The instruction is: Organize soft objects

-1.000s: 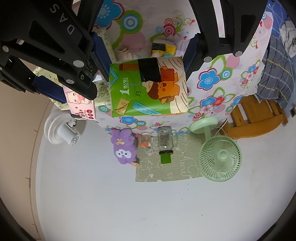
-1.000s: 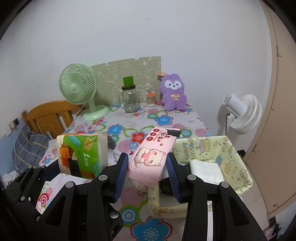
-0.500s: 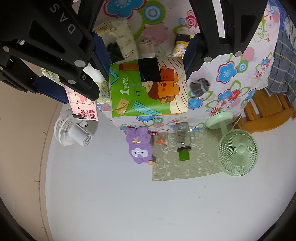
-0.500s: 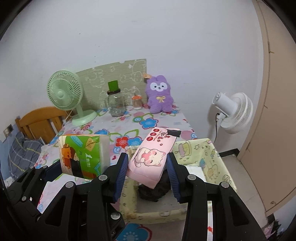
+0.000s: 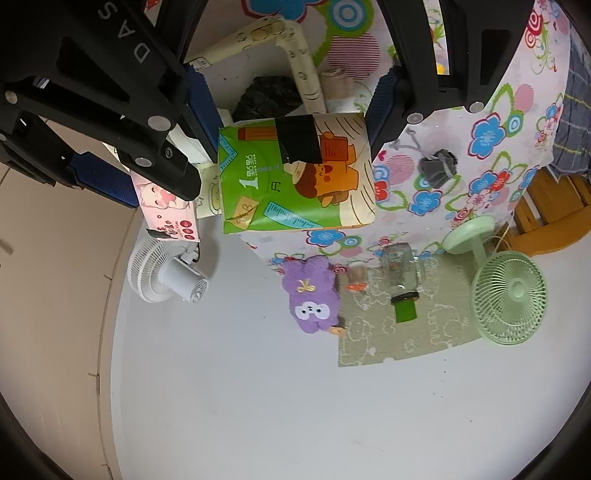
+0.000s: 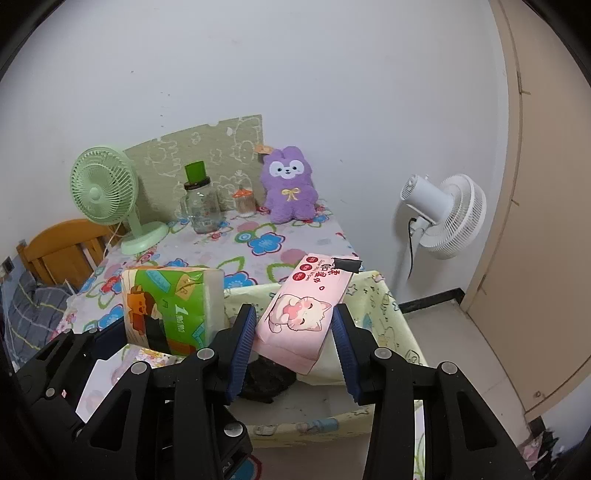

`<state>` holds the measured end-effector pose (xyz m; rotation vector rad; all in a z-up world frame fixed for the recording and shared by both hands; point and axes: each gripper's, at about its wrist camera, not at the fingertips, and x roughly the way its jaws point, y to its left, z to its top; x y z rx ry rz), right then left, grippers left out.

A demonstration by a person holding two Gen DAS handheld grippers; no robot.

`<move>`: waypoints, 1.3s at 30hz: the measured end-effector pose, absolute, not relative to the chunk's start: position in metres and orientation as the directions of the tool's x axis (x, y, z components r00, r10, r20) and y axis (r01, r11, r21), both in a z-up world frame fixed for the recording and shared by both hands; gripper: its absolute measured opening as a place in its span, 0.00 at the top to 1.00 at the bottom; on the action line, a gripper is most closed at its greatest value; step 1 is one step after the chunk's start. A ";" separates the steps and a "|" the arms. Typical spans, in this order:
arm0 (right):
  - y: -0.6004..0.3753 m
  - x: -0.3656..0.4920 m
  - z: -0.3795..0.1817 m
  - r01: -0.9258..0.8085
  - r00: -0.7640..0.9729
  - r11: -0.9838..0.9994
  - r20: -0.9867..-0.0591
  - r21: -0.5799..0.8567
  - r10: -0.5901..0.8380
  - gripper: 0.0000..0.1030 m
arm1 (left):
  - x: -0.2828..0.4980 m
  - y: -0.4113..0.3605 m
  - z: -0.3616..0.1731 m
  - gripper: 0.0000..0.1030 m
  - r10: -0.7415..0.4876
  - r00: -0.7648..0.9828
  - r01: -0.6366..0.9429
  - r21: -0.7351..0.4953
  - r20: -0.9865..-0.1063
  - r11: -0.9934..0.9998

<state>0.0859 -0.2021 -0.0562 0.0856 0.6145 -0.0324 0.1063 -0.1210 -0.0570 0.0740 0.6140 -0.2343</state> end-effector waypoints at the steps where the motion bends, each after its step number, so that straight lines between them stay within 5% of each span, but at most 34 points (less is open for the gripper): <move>1: -0.204 0.087 -0.057 0.058 0.816 0.996 -0.579 0.071 -0.006 0.56 | 0.107 -0.124 -0.058 0.30 -0.199 0.787 0.245 -0.001 -0.583 0.970; 20: -0.241 0.103 -0.080 0.116 0.773 0.989 -0.634 0.091 -0.033 0.56 | 0.132 -0.158 -0.091 0.27 -0.210 0.700 0.317 0.034 -0.683 0.948; 27: -0.246 0.118 -0.086 0.090 0.763 0.989 -0.647 0.117 0.007 0.56 | 0.141 -0.161 -0.095 0.10 -0.200 0.674 0.330 0.047 -0.711 0.943; 36: -0.248 0.133 -0.098 0.043 0.736 0.987 -0.673 0.155 0.074 0.53 | 0.146 -0.164 -0.098 0.05 -0.212 0.659 0.348 0.043 -0.721 0.936; 39: -0.246 0.134 -0.098 0.038 0.737 0.990 -0.673 0.139 0.066 0.41 | 0.146 -0.164 -0.098 0.05 -0.215 0.657 0.348 0.038 -0.723 0.937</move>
